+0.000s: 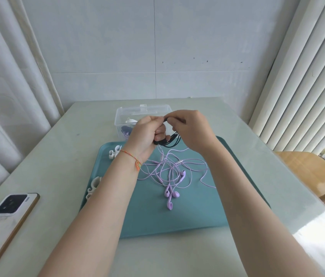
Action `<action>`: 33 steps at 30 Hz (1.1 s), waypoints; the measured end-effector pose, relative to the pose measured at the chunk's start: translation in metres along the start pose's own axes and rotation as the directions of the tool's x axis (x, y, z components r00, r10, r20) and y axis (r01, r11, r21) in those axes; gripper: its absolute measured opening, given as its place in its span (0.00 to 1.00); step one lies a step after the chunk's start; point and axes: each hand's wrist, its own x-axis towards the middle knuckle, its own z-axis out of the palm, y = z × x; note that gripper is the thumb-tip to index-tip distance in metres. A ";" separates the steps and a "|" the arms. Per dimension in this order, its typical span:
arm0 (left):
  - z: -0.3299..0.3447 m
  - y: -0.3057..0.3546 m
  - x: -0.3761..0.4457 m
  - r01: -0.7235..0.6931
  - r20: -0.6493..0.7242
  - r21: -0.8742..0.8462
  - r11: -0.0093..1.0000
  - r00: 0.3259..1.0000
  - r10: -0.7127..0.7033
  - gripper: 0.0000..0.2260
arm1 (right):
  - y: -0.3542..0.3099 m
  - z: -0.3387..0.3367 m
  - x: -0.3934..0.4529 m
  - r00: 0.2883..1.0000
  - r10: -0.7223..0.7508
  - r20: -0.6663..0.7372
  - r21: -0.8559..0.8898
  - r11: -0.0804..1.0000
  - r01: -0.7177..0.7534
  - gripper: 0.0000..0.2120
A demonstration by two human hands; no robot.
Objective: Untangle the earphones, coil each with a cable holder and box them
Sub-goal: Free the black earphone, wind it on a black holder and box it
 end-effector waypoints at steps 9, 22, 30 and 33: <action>-0.011 0.002 -0.027 0.005 -0.049 0.132 0.991 0.999 0.001 0.07 | -0.015 0.018 -0.019 0.994 -0.071 0.080 -0.332 0.939 0.094 0.12; -0.076 0.001 -0.057 0.060 -0.206 0.346 0.936 0.979 0.013 0.03 | -0.048 0.073 -0.040 0.984 -0.045 0.174 -0.484 0.866 0.126 0.11; -0.101 0.032 -0.082 0.148 -0.245 0.900 -0.409 0.950 -0.195 0.15 | -0.038 0.076 -0.044 0.986 0.067 0.150 -0.453 0.891 0.008 0.12; -0.096 0.016 -0.079 0.102 -0.243 0.899 -0.427 0.925 -0.291 0.19 | -0.034 0.078 -0.045 0.986 0.072 0.151 -0.438 0.899 0.002 0.12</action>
